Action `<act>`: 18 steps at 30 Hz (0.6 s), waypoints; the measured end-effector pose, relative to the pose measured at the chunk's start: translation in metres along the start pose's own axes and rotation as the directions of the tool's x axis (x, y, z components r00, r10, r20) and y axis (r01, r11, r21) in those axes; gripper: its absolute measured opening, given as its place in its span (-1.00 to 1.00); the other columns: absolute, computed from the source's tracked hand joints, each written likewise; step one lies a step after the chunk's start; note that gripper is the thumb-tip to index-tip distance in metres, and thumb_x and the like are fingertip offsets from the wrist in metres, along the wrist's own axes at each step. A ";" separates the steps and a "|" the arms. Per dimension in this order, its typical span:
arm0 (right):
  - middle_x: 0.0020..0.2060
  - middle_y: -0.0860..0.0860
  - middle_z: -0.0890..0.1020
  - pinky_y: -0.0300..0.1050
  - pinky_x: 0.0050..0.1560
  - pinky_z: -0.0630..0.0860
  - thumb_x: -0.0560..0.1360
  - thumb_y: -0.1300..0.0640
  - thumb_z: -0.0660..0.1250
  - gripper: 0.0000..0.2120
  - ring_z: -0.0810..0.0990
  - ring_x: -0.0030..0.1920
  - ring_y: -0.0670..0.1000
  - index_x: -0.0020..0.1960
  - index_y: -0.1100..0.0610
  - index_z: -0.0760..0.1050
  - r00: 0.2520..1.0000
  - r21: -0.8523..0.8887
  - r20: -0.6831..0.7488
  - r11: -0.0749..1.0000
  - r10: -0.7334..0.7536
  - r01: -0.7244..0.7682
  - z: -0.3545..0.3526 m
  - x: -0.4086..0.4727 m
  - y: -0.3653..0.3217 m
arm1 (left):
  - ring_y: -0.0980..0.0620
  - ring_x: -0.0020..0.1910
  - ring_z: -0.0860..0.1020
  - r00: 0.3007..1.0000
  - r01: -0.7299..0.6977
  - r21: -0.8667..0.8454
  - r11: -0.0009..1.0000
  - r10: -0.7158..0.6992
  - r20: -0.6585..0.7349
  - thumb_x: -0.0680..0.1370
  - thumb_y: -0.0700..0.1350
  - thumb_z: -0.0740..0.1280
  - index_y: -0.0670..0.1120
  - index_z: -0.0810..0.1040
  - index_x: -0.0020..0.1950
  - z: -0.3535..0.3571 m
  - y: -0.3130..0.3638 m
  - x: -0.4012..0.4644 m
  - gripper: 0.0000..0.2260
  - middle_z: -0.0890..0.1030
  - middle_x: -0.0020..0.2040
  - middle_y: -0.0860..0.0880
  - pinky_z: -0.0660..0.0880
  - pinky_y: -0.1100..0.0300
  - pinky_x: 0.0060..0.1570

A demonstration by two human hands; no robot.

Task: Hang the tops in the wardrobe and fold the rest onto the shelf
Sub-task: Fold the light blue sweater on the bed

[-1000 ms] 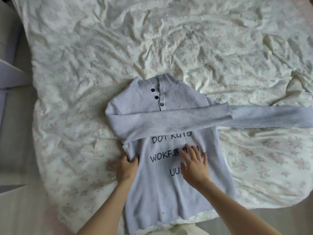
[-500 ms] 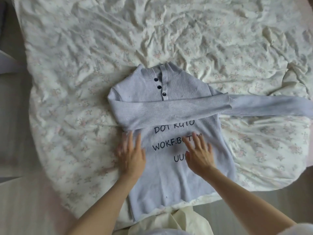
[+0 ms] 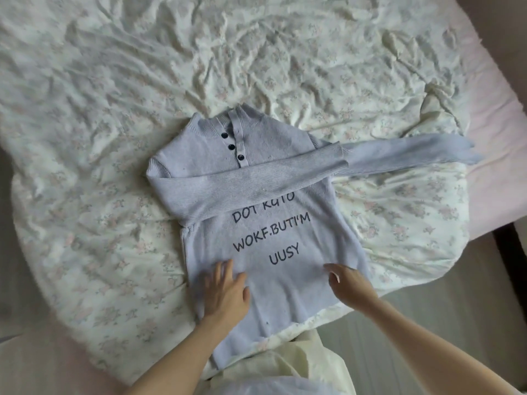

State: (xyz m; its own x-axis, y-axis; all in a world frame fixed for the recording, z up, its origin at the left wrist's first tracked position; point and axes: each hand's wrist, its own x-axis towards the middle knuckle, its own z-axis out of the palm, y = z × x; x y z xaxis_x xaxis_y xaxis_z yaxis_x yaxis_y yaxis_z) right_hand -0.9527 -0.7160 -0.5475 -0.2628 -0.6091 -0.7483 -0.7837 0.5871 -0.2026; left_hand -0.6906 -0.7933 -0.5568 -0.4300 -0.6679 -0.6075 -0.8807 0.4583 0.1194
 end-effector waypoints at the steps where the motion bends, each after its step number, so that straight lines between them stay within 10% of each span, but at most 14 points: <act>1: 0.30 0.02 0.51 -0.07 0.06 0.48 0.57 0.19 0.08 -0.64 0.54 0.17 0.09 0.31 0.04 0.46 0.996 0.094 -0.090 0.995 0.022 -0.013 -0.012 0.005 -0.002 | -0.22 0.23 0.46 1.000 0.005 -0.034 0.999 -0.005 -0.015 0.35 -0.03 0.45 -0.04 0.62 -0.03 -0.009 0.007 0.008 -0.78 0.49 0.24 -0.16 0.43 -0.15 0.03; 11: 0.29 0.24 0.43 0.03 0.29 0.26 0.56 0.27 0.13 -0.59 0.33 0.32 0.21 0.40 0.25 0.30 0.776 0.421 -0.573 0.907 0.262 0.005 -0.166 0.090 0.088 | -0.10 0.53 -0.18 0.983 -0.112 -0.125 0.986 0.091 -0.159 0.60 0.03 0.12 0.03 -0.03 0.55 -0.114 0.158 0.147 -0.45 -0.18 0.56 -0.04 -0.12 -0.16 0.45; 18: 0.29 0.21 0.46 0.12 0.27 0.36 0.55 -0.05 0.12 -0.48 0.43 0.27 0.25 0.44 0.17 0.20 0.662 0.813 -0.243 0.521 0.709 -0.260 -0.239 0.163 0.194 | -0.14 0.50 -0.31 0.997 -0.079 -0.103 0.992 0.080 0.011 0.60 0.18 0.05 0.11 -0.24 0.54 -0.130 0.256 0.240 -0.37 -0.31 0.54 -0.02 -0.13 -0.27 0.43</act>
State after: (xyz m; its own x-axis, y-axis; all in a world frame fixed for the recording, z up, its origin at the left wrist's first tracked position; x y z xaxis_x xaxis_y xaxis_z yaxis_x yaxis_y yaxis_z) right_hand -1.2818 -0.8292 -0.5583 -0.8662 -0.1163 -0.4859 0.1176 0.8977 -0.4246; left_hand -1.0451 -0.9124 -0.5704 -0.4970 -0.6227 -0.6043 -0.8599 0.4469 0.2467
